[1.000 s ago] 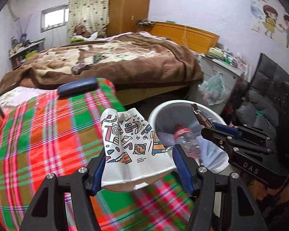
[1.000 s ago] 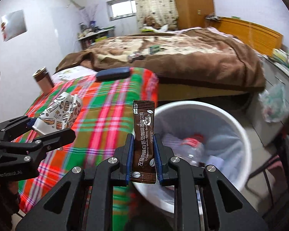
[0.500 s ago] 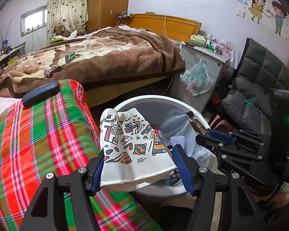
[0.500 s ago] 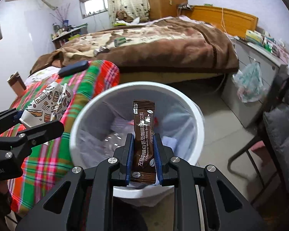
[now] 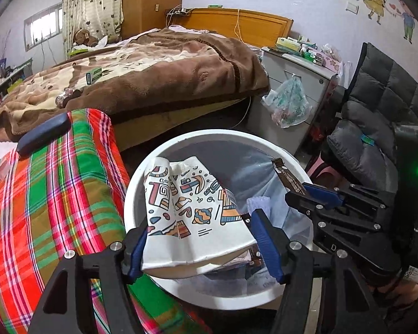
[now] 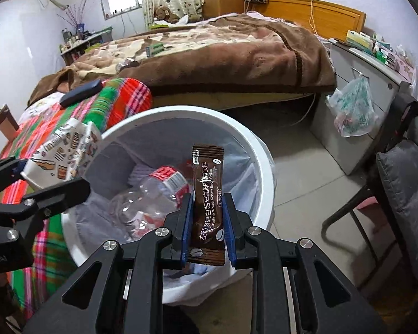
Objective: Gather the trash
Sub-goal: 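Open the right tool to drop the chocolate bar into the bin while the left tool holds the cup, then pull both tools back from the bin, left tool still holding the paper cup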
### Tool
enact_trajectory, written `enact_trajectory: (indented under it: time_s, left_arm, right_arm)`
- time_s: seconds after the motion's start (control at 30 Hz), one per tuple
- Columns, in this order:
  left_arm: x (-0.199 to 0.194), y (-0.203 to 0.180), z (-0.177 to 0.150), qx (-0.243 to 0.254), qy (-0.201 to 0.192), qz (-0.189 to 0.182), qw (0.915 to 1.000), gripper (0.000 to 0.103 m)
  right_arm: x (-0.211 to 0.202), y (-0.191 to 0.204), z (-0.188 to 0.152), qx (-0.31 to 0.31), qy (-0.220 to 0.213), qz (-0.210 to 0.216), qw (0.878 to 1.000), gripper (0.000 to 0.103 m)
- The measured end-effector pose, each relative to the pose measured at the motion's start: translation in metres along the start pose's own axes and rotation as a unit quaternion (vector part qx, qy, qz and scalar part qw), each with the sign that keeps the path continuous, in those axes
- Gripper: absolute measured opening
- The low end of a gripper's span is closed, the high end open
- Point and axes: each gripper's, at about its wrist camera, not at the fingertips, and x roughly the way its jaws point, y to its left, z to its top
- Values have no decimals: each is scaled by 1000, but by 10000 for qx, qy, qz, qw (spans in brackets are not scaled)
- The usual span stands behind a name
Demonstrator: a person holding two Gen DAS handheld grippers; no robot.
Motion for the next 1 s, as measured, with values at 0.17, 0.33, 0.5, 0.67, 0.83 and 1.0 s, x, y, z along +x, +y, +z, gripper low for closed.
enact_trajectory:
  time_s: [0.17,0.33,0.5,0.67,0.83,1.0]
  left_arm:
    - [5,5,-1,-113,79,-35,9999,69]
    - [3,10,-2,-198,62,-29,9998,71]
    - [-10,11,-5,-230,-74,59,9997,73]
    - [-29,9,-16,-243,-268,79,9993,73]
    - [-48,7,-27,-288,-443,222,9984,73]
    - [-59,0,-35,-169,-602,221,9978,73]
  right_arm:
    - [5,-4,0,-17,113,-38,9999,37]
    - [-1,-6,-1,76,47,24,10000,56]
    - [-10,-4,-3,80,-19,-27,10000,56]
    - [-23,3,-8,117,-156,-43,9998,56]
    - [-35,14,-16,74,-284,-101,9995,56]
    - [-45,21,-23,95,-424,-124,9990,56]
